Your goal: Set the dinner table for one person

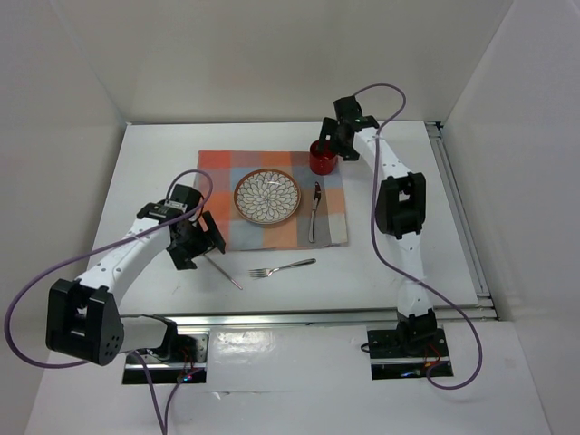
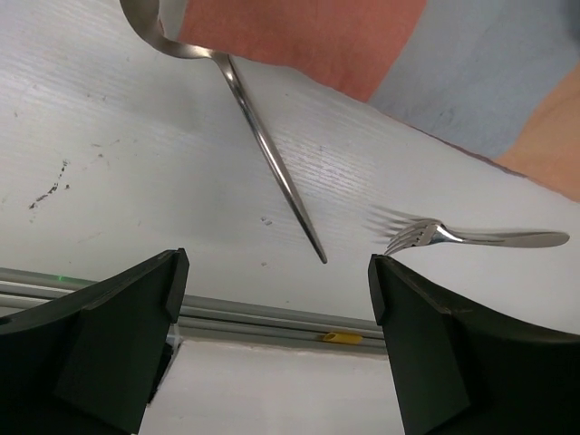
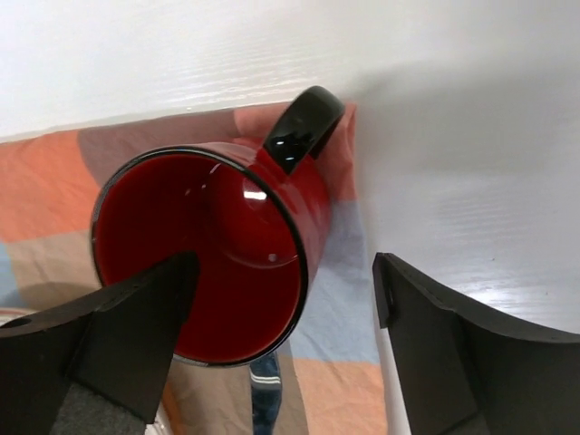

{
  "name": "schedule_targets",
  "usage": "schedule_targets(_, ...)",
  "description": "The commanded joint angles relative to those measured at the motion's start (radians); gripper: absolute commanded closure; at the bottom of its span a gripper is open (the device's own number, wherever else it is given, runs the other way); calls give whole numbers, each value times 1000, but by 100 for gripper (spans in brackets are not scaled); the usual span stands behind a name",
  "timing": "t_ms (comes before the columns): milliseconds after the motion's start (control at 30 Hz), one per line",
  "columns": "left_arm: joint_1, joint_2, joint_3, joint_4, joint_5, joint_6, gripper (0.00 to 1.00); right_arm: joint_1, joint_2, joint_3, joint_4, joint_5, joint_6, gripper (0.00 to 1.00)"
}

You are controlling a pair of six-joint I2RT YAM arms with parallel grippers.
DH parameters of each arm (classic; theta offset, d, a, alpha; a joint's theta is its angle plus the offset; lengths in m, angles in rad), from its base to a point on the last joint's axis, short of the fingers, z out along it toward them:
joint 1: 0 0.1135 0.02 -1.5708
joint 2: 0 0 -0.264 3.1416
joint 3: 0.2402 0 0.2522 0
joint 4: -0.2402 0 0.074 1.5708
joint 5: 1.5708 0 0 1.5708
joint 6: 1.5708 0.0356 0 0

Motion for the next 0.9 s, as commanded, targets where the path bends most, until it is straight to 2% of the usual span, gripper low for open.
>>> schedule_targets(0, 7, 15, -38, 10, 2, -74, 0, 8, -133, 28, 54, -38, -2, 8)
schedule_targets(67, 7, 15, -47, 22, -9, -87, 0, 8, -164, 28, 54, -51, -2, 3)
schedule_targets(133, -2, 15, -47, 22, -19, -99, 1, 8, -232, -7, 68, -97, -2, 1)
schedule_targets(333, -13, 25, -93, 94, -19, -119, 5, -12, -446, -196, 108, -75, -22, 0)
schedule_targets(467, -13, 34, -141, 160, -19, -140, 10, -12, -572, -395, 160, -88, -32, 0)
schedule_targets(500, -24, 35, -150, 177, -29, -150, 17, -12, -594, -430, 171, -88, -42, 0)
schedule_targets(533, -24, 35, -165, 194, -29, -150, 19, -21, -635, -461, 191, -99, -42, 0)
schedule_targets(633, -33, 73, -175, 260, -42, -192, 23, -21, -674, -550, 191, -108, -42, 0)
schedule_targets(867, -44, 140, -201, 337, -99, -275, 23, -21, -740, -647, 191, -108, -51, 0)
